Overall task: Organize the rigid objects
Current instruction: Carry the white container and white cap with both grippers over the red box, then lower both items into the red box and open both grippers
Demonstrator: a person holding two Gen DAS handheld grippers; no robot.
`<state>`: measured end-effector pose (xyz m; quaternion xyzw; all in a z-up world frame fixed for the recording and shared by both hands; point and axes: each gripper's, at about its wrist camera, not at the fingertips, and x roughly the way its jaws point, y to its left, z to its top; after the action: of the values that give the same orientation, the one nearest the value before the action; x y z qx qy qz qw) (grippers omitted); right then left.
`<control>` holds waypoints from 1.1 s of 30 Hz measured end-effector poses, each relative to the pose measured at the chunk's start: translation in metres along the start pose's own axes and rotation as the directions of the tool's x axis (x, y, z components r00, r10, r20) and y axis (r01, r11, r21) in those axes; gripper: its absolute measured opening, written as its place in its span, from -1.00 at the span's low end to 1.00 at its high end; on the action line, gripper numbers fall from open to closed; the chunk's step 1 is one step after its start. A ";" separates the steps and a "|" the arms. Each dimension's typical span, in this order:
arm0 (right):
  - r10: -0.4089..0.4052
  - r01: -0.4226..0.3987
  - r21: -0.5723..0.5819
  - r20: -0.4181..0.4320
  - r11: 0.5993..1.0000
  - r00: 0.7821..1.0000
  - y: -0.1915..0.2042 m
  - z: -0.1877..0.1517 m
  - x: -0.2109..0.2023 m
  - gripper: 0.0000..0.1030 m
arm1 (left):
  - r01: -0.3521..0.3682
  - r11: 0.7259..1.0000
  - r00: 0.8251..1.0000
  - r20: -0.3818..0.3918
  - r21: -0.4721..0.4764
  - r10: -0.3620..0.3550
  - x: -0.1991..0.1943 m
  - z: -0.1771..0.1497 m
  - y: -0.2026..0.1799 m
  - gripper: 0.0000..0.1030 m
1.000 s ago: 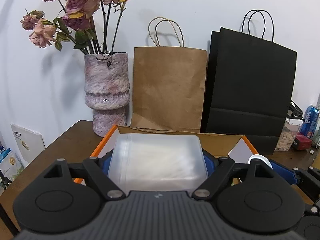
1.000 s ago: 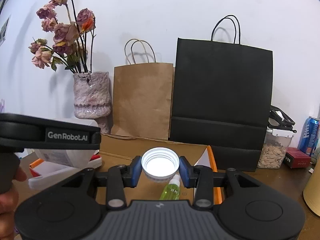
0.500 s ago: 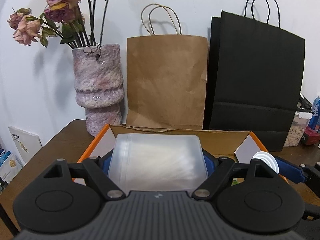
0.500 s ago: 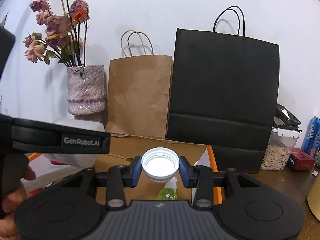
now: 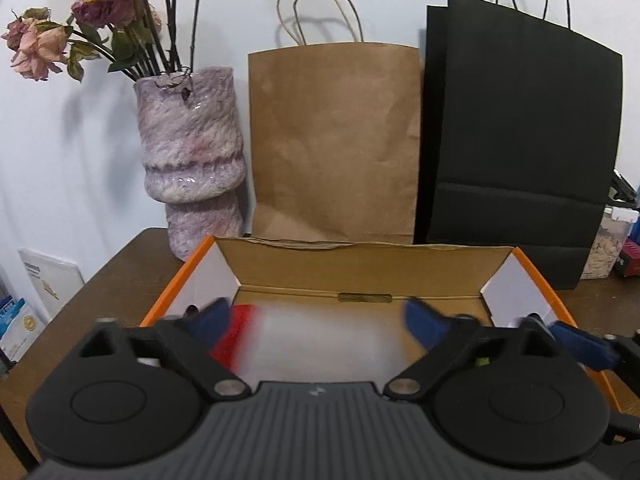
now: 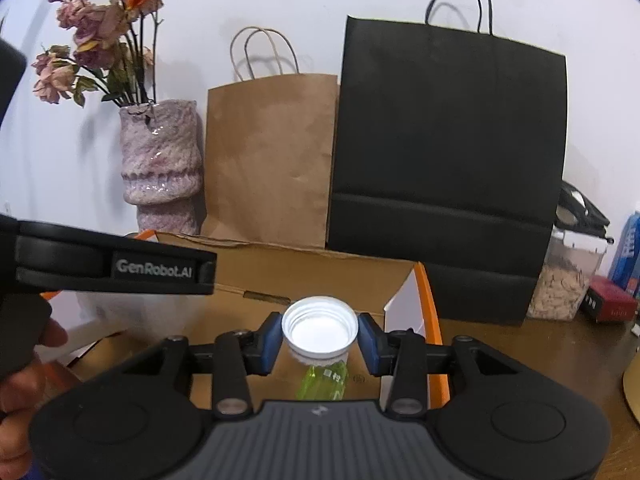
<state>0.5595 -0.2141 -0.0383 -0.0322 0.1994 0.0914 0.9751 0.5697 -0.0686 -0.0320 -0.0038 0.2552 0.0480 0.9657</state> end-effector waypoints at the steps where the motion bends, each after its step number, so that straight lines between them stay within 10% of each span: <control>1: -0.003 0.003 0.004 -0.004 1.000 1.000 -0.001 0.000 0.000 0.51 | -0.010 1.000 1.000 0.007 -0.005 0.010 -0.001 0.000 0.001 1.00; 4: -0.030 0.030 0.005 0.025 1.000 0.999 0.000 -0.001 -0.003 0.99 | -0.012 1.000 1.000 0.001 -0.016 0.012 -0.001 0.002 0.003 1.00; 33: -0.039 0.039 0.024 0.022 0.999 0.999 -0.002 -0.004 -0.011 1.00 | -0.028 1.000 0.999 0.037 0.000 0.028 -0.024 -0.005 0.006 1.00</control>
<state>0.5483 -0.2180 -0.0380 -0.0237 0.1887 0.0704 0.9792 0.5461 -0.0652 -0.0247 0.0008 0.2373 0.0616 0.9695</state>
